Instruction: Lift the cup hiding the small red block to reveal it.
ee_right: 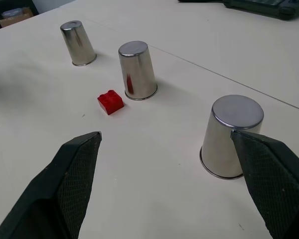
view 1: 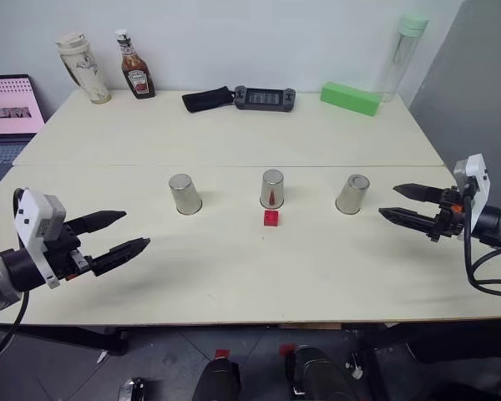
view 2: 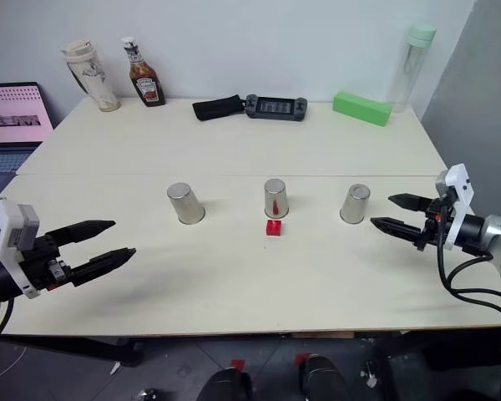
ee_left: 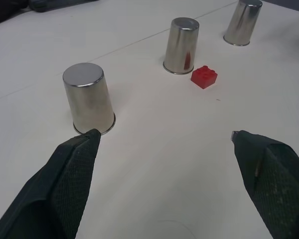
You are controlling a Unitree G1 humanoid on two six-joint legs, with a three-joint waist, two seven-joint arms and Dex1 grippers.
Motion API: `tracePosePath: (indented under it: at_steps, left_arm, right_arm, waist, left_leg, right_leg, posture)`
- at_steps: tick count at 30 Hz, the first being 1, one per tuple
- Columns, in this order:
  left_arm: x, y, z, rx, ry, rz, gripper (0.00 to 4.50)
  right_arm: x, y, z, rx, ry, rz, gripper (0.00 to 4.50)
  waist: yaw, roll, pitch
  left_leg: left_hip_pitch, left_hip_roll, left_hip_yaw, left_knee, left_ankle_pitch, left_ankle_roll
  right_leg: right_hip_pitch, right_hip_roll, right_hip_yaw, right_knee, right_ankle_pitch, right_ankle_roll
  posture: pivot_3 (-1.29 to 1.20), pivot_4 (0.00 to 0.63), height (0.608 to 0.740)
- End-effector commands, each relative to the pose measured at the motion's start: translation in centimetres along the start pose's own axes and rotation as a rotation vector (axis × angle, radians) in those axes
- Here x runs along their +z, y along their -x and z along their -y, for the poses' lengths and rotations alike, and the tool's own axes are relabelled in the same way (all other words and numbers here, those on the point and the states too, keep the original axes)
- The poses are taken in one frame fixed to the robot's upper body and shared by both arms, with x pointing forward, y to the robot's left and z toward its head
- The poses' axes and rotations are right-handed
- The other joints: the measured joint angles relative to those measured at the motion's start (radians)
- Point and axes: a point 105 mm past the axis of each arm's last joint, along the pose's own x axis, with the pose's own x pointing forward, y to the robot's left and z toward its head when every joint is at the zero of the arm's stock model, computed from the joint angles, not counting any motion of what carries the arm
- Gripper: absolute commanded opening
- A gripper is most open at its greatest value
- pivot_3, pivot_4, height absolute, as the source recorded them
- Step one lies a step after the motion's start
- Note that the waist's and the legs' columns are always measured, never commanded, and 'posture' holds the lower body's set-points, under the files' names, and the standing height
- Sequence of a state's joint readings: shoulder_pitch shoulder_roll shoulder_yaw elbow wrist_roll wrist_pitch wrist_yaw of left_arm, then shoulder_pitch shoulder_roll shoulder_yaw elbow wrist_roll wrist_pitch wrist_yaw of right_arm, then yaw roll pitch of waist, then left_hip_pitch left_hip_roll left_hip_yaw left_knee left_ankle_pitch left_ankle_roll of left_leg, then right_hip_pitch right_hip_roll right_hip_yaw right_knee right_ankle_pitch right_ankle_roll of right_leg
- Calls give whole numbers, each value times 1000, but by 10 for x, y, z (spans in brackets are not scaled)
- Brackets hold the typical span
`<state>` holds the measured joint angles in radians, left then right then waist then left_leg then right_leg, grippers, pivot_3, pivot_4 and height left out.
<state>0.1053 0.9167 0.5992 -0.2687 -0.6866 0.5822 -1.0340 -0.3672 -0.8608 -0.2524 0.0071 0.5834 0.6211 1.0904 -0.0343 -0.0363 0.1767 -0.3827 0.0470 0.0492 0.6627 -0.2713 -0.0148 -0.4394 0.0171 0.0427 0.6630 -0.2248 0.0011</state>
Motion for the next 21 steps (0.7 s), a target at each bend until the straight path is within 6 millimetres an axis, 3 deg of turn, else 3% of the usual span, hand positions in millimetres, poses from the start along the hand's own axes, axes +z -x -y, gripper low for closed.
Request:
tracePosePath:
  at_steps: [1,21]
  left_arm:
    - [9,1,1,-2,-40,10,4500]
    - [7,-2,-3,25,-38,11,4500]
  right_arm:
    - [15,6,-1,1,48,31,4399]
    - [16,4,0,0,56,30,4399]
  waist:
    - [0,0,0]
    - [0,0,0]
  left_leg:
    - [0,0,0,0,0,0]
    - [0,0,1,0,0,0]
  right_leg:
    - [0,0,0,0,0,0]
    - [0,0,0,0,0,0]
  posture:
    - [0,150,740]
    - [0,150,740]
